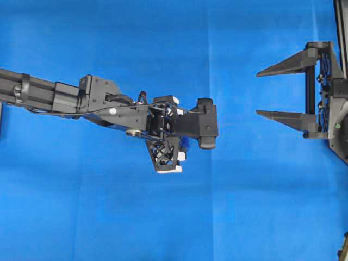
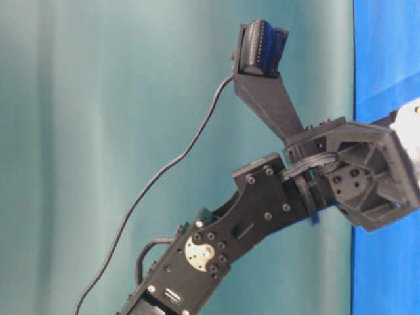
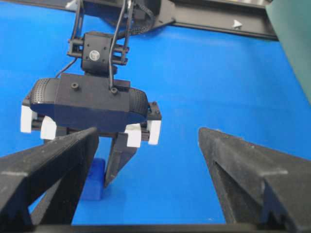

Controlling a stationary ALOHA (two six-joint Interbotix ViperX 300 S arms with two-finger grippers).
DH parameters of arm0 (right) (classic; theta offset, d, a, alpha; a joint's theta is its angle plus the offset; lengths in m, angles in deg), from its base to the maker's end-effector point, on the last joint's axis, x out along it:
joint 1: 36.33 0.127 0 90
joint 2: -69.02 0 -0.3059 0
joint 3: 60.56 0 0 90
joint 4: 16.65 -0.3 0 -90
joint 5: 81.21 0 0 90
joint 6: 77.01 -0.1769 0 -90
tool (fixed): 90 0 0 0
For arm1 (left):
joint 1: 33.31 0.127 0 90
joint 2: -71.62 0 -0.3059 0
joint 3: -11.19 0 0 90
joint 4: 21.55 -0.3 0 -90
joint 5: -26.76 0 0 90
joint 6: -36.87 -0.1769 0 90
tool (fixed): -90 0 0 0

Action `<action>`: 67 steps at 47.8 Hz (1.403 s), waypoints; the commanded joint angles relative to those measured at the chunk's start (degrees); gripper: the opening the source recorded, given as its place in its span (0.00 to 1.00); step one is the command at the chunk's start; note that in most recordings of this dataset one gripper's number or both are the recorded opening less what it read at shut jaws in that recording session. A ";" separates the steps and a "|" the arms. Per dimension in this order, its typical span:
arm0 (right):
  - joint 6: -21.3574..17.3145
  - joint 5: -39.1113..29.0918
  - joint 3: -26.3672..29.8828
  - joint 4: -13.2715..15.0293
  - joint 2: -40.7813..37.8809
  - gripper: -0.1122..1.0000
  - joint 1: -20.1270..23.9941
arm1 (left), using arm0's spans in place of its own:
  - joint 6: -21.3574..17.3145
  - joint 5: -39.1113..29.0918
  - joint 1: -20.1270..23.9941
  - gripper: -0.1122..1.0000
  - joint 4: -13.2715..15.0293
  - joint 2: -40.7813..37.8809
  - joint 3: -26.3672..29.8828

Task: Handover the blue block to the right arm after grasping it with the left arm, then place it in the designated position.
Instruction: 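Close the left gripper on the blue cube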

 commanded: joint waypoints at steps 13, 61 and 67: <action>-0.09 0.53 1.58 -0.09 -0.18 0.98 -0.09 | 0.09 -6.94 -0.26 0.52 -0.09 7.82 3.52; -0.09 0.35 1.93 -0.09 0.00 0.98 -0.09 | -0.62 -24.79 0.09 0.52 -1.49 16.61 15.21; -0.09 0.26 1.93 -0.09 0.00 0.98 -0.09 | -0.70 -25.22 0.44 0.52 -1.49 18.28 15.56</action>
